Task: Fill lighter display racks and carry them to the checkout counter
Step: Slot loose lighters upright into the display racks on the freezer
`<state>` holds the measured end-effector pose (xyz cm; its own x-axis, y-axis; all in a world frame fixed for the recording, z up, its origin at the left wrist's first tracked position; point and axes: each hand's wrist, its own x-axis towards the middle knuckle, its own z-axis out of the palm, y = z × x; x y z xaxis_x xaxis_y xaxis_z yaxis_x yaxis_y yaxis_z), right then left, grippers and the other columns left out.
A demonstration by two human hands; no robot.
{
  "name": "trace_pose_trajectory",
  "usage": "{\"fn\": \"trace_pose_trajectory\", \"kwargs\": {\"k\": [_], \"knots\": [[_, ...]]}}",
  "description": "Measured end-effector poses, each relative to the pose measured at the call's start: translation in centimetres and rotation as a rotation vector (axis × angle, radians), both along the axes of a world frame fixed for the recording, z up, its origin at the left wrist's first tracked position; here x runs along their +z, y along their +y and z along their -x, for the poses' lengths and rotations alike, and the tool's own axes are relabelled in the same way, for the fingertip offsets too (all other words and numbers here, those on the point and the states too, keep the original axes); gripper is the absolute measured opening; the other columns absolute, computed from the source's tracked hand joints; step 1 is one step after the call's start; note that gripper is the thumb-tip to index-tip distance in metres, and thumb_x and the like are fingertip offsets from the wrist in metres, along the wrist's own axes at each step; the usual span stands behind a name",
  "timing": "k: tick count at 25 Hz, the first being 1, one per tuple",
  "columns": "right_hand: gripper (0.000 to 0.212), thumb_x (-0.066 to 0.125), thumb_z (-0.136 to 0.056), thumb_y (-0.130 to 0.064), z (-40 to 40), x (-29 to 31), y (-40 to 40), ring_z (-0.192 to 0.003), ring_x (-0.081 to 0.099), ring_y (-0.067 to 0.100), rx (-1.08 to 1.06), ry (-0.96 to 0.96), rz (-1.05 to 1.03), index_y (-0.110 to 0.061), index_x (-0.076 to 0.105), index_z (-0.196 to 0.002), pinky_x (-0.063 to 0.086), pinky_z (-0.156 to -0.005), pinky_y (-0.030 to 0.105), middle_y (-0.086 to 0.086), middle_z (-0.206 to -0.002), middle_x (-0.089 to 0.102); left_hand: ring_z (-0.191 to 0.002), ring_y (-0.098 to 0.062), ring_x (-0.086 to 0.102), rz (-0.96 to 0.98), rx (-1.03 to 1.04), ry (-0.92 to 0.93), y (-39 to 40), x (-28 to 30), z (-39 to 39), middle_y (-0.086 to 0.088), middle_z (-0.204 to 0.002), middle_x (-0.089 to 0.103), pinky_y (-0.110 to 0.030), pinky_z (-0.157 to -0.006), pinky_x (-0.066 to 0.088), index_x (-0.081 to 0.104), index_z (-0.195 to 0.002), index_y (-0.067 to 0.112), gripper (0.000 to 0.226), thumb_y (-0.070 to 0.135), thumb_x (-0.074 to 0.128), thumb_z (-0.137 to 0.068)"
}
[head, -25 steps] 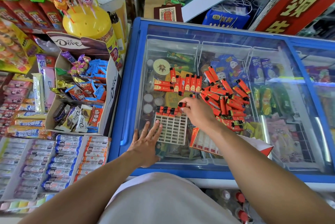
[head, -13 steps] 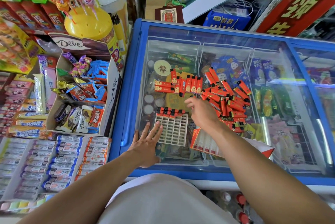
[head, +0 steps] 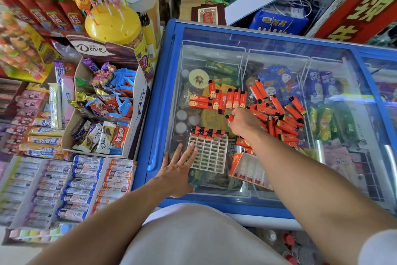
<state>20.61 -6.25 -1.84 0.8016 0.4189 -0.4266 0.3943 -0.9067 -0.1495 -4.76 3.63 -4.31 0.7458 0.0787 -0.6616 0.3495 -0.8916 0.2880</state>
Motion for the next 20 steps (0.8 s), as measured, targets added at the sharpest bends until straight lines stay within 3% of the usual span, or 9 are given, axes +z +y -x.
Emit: {"fn": "trace_pose_trajectory", "kwargs": {"k": [3,6,10,12,14,17,20], "knots": [[0.032,0.07,-0.092,-0.028,0.1,0.8,-0.5,-0.099,0.065,0.023,0.02,0.057,-0.064,-0.015,0.062,-0.12,0.055,-0.082,0.037,0.004,-0.123,0.065,-0.145,-0.025,-0.039,0.016,0.017,-0.013,0.0,-0.1,0.1,0.011,-0.155,-0.045,-0.06,-0.12,-0.013,-0.035,-0.151,0.029,0.118,0.058,0.061,-0.09],[0.036,0.071,-0.09,-0.042,0.0,2.4,-1.3,-0.095,0.064,0.02,-0.039,0.115,-0.237,-0.022,0.057,-0.116,0.053,-0.082,0.037,0.002,-0.123,0.064,-0.146,-0.023,-0.038,0.041,0.052,-0.066,0.0,-0.1,0.3,0.013,-0.156,-0.042,-0.058,-0.119,-0.014,-0.031,-0.154,0.029,0.115,0.06,0.061,-0.09],[0.029,0.072,-0.09,-0.039,0.8,5.7,-4.3,-0.1,0.059,0.011,-0.128,0.042,-0.572,-0.025,0.059,-0.112,0.045,-0.085,0.031,-0.011,-0.114,0.059,-0.15,-0.021,-0.03,0.047,0.116,-0.17,-0.4,0.2,0.5,0.011,-0.161,-0.033,-0.052,-0.122,-0.014,-0.021,-0.158,0.028,0.107,0.056,0.059,-0.093],[0.025,0.07,-0.092,-0.036,2.1,7.6,-6.7,-0.086,0.06,0.008,-0.164,-0.002,-0.69,-0.025,0.059,-0.112,0.047,-0.076,0.029,-0.014,-0.108,0.061,-0.152,-0.021,-0.026,-0.005,0.118,-0.222,-1.0,0.4,0.7,0.005,-0.166,-0.026,-0.048,-0.123,-0.014,-0.016,-0.16,0.025,0.102,0.051,0.058,-0.094],[0.015,0.065,-0.096,-0.032,3.4,8.9,-9.4,-0.066,0.057,0.014,-0.211,0.034,-0.78,-0.029,0.059,-0.11,0.047,-0.063,0.032,-0.015,-0.087,0.064,-0.156,-0.023,-0.015,-0.05,0.088,-0.346,-2.1,1.2,0.6,-0.002,-0.17,-0.01,-0.042,-0.125,-0.01,-0.002,-0.162,0.022,0.091,0.045,0.056,-0.097],[0.008,0.069,-0.093,-0.032,5.4,9.3,-12.9,-0.051,0.055,0.02,-0.302,0.105,-0.847,-0.025,0.066,-0.094,0.045,-0.05,0.038,-0.005,-0.059,0.061,-0.156,-0.025,0.005,-0.043,-0.22,-0.538,-4.5,2.9,-0.9,-0.004,-0.169,0.011,-0.038,-0.126,-0.004,0.021,-0.16,0.025,0.071,0.034,0.054,-0.099],[0.022,0.081,-0.082,-0.026,7.8,9.4,-15.1,-0.056,0.061,0.02,-0.462,0.24,-0.968,-0.013,0.068,-0.095,0.054,-0.057,0.036,0.01,-0.065,0.067,-0.156,-0.023,-0.008,-0.144,-0.622,-0.484,-7.8,3.5,-3.1,0.0,-0.17,0.002,-0.044,-0.124,-0.011,0.007,-0.162,0.024,0.075,0.036,0.048,-0.101]]}}
